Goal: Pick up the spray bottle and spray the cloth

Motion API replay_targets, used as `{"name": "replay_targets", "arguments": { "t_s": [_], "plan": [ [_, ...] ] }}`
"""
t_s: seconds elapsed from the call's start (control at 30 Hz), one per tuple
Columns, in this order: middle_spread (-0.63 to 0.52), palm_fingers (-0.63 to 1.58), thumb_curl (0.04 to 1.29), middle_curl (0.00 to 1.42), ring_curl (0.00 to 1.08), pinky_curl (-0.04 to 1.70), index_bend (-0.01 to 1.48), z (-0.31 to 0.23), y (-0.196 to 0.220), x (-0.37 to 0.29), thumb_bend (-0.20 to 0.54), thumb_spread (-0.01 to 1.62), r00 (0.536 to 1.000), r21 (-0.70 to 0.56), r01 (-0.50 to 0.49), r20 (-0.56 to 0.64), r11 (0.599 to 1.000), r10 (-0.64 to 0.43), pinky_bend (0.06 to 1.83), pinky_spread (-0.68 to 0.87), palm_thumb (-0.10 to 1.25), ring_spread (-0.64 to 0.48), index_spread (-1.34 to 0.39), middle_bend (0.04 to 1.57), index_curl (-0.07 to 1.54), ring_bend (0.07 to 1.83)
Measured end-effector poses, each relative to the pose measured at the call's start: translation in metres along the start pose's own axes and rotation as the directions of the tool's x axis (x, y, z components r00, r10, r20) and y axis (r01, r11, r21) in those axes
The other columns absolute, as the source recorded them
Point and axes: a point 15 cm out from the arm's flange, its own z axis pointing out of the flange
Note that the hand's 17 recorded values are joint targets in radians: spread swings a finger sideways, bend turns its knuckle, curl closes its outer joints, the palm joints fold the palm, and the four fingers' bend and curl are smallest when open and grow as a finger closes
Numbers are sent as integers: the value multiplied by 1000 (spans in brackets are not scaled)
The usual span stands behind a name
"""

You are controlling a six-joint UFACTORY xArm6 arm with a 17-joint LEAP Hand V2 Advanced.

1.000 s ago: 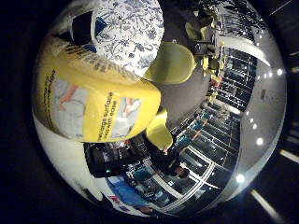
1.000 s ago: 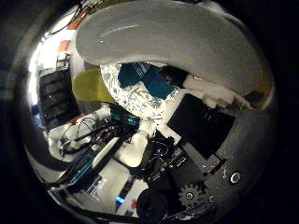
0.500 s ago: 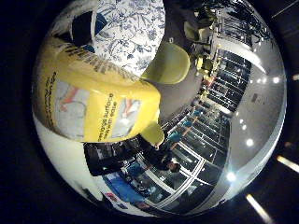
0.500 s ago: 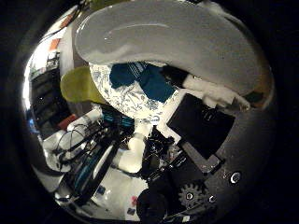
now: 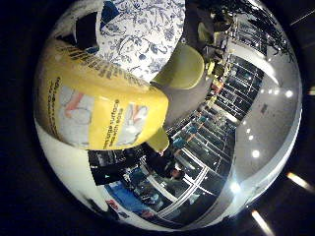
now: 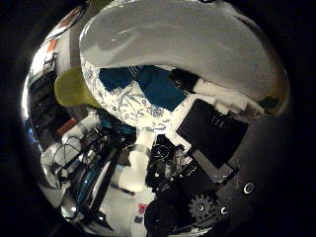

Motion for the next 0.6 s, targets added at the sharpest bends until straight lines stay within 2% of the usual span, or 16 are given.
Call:
{"name": "replay_targets", "arguments": {
  "t_s": [0.2, 0.43, 0.6],
  "plan": [
    [-67, 1209, 809, 572, 579, 1300, 1148, -11, 6, -4, -16, 851, 1000, 39, 1, 15, 999, -1, 988, -232, 1067, -153, -179, 1347, 696, 1454],
    [-67, 1210, 807, 572, 579, 1299, 1148, -48, 1, -63, -16, 851, 976, 189, 36, 202, 981, -75, 987, -233, 1068, -153, -179, 1345, 696, 1454],
    [-67, 1210, 806, 572, 579, 1298, 1148, -104, -7, -103, -16, 851, 935, 342, 46, 315, 938, -161, 987, -233, 1068, -153, -179, 1345, 696, 1454]
  ]
}}
